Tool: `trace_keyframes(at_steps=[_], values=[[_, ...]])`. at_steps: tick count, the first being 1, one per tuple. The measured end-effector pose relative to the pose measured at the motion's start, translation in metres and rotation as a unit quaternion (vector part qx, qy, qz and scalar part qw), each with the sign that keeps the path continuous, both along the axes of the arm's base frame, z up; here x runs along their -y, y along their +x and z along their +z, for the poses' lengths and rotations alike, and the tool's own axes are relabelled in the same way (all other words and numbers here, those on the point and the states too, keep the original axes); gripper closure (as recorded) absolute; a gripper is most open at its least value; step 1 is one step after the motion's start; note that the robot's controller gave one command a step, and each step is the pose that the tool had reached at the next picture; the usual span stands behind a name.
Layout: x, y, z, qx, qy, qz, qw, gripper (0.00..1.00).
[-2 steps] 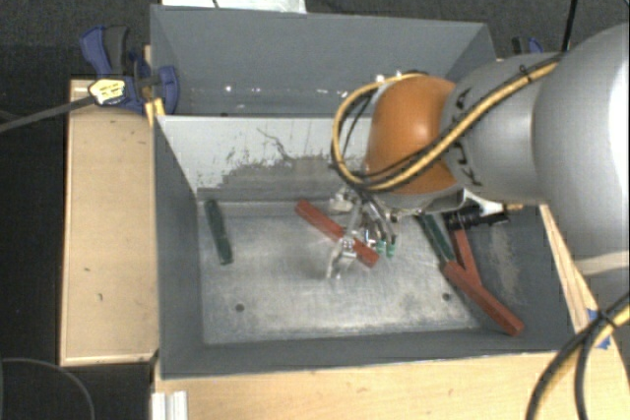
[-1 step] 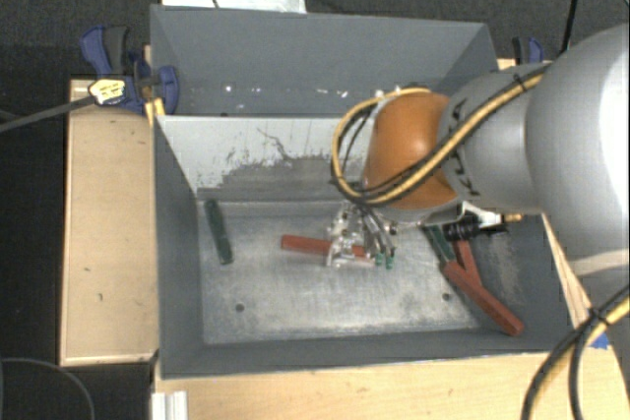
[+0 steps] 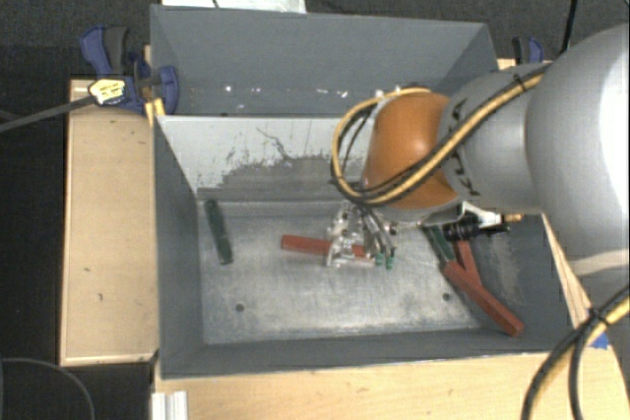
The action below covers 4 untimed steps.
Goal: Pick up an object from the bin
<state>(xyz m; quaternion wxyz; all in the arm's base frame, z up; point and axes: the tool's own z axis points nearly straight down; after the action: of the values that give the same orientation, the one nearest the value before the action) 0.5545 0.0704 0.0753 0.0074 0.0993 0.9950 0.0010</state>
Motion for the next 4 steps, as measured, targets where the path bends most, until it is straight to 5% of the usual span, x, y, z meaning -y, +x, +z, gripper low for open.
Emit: trace_keyframes(at_steps=[4], values=[[0.0, -0.003, 0.033, -0.0097, 0.0, -0.001, 1.0, 1.0]])
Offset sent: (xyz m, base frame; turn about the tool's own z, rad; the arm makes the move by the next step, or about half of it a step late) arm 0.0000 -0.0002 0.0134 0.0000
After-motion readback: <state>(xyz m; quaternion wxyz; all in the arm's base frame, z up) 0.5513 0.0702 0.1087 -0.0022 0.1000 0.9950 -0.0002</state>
